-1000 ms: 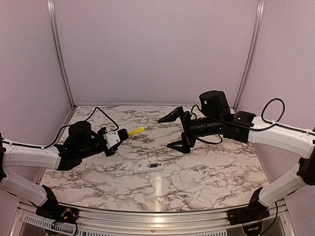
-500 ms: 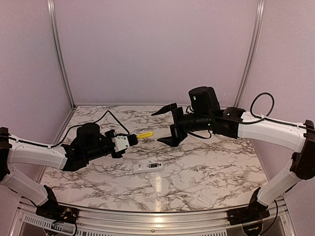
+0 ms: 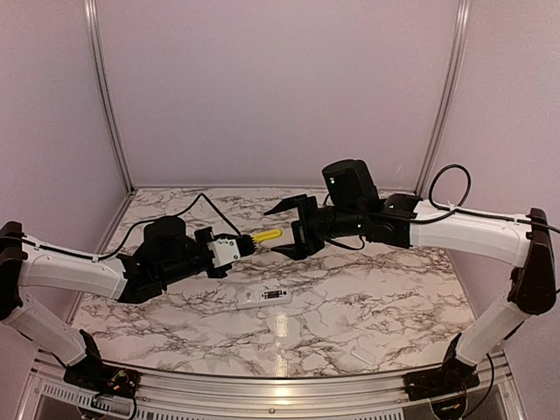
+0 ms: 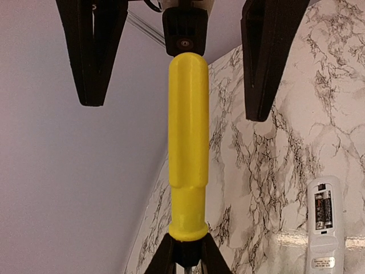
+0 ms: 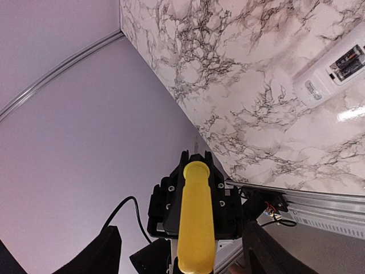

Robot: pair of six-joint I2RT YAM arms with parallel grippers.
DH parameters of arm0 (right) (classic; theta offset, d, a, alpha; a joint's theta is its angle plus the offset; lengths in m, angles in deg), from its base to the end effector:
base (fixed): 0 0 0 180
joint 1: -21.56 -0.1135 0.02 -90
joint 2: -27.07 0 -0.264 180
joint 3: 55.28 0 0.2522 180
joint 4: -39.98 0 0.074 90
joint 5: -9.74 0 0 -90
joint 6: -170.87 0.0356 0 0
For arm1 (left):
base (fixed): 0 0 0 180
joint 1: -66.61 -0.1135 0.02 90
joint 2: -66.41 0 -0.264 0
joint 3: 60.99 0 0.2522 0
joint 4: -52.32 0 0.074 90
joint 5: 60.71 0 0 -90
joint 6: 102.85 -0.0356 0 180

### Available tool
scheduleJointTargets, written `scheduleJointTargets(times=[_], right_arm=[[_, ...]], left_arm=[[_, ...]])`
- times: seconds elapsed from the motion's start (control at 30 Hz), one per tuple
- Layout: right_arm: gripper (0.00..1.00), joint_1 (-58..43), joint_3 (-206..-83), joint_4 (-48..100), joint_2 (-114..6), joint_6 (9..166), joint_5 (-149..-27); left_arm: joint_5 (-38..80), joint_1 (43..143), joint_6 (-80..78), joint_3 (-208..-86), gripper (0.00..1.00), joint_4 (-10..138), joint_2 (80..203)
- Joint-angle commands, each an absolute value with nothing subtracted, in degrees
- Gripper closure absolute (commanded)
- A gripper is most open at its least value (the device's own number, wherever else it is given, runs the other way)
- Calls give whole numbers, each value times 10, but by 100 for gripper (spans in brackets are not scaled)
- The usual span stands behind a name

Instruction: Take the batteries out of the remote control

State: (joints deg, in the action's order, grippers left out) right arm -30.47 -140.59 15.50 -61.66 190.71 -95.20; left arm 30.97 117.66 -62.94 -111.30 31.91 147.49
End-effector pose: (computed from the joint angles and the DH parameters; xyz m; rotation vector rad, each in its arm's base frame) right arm 0.2153 0.2908 0.3117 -1.0852 -2.3934 -1.6117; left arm 0.1916 -0.2354 0.2256 1.3392 1.1289 0.0134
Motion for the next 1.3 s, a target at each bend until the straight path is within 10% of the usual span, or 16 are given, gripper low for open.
scheduleJointTargets(times=[0.0,1.27], right_arm=[[31,-311,-1417,167,-620,1915,-943],[65,-311,-1386,163,-621,1910,-936]], left_arm=[[321,1186,-632,-1136,100,300,1488],[343,1218,-647,-1151,100,286,1503]])
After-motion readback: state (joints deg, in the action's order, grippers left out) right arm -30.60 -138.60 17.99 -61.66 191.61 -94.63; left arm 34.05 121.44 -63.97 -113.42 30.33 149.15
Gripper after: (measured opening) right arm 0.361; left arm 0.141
